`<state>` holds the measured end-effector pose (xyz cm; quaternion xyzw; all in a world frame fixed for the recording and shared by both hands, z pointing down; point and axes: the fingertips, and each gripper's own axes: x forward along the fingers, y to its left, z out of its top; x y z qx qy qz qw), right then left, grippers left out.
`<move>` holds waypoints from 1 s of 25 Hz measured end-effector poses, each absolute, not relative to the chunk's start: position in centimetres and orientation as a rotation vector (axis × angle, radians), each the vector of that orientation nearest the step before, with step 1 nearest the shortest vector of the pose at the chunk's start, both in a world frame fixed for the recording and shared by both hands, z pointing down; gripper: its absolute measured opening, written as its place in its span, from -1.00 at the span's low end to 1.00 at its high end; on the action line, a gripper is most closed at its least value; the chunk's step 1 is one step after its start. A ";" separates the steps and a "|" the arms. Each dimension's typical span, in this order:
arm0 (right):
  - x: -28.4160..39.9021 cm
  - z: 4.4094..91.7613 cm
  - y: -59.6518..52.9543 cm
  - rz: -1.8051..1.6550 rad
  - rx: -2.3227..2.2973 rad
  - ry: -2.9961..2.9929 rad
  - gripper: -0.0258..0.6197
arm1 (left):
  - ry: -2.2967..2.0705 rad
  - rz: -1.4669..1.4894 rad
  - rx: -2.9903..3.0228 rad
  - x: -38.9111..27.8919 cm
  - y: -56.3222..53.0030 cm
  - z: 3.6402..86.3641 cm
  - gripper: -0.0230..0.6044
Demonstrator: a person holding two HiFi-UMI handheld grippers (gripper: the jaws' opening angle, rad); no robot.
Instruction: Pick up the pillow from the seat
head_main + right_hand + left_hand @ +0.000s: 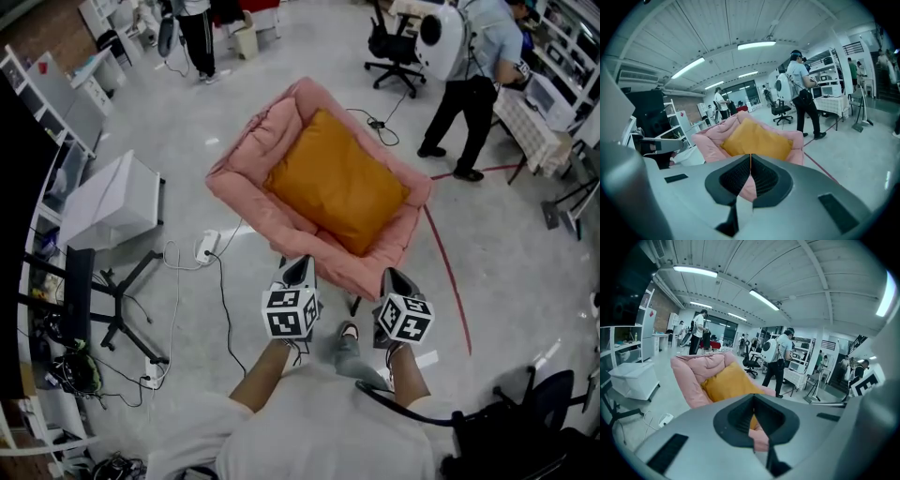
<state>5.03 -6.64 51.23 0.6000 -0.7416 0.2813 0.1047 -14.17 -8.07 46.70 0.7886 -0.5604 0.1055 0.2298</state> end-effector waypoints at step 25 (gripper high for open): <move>9.8 55.4 -20.3 0.920 1.558 -2.207 -0.83 | -1.603 0.374 2.050 -8.7 -19.9 49.3 -0.90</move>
